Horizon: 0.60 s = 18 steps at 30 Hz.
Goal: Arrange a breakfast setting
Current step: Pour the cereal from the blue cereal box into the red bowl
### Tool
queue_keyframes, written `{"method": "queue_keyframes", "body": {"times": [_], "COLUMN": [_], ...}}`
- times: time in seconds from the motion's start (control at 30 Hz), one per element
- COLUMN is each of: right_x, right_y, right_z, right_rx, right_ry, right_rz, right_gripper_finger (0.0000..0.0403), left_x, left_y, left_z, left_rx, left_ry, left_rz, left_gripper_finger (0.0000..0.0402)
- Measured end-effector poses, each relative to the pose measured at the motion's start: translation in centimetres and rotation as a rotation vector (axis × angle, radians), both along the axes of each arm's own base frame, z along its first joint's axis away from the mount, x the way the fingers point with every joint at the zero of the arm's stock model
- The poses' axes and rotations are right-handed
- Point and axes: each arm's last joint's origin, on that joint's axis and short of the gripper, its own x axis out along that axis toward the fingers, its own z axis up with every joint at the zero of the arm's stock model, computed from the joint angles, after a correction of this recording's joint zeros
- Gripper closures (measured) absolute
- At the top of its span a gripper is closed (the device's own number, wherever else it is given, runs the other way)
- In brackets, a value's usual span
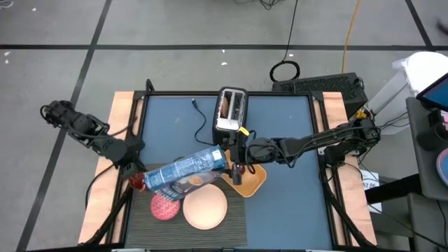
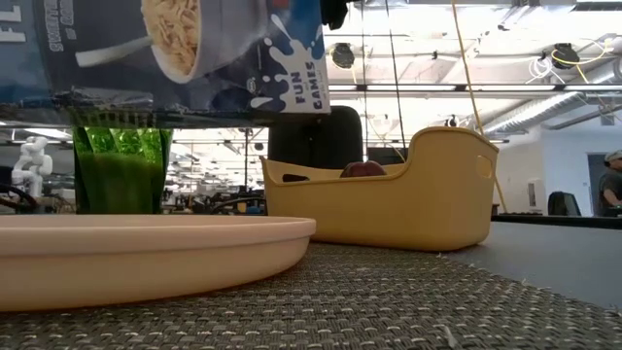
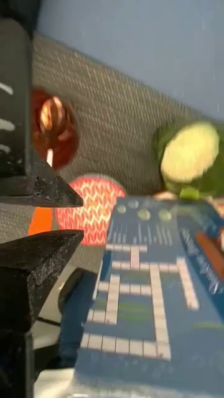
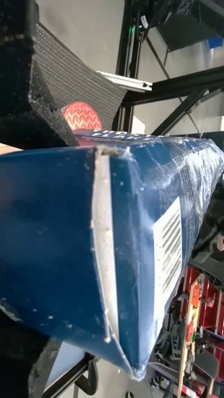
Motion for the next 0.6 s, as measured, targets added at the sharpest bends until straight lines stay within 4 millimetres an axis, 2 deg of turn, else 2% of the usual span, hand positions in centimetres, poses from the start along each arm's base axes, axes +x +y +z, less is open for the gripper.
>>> {"method": "queue_keyframes", "body": {"times": [0.23,0.6], "right_x": [0.0,0.0], "right_y": [-0.1,-0.1], "right_z": [-0.1,-0.1], "right_rx": [0.001,0.013], "right_ry": [0.01,0.014], "right_rz": [-0.004,-0.007], "right_gripper_finger": [0.009,0.009], "left_x": [0.7,0.6], "left_y": [-1.5,-2.7], "left_z": [0.2,-0.1], "left_rx": [-0.037,-0.066], "left_ry": [-0.06,-0.006], "left_rz": [-0.061,-0.046], "left_gripper_finger": [0.033,0.033]}}
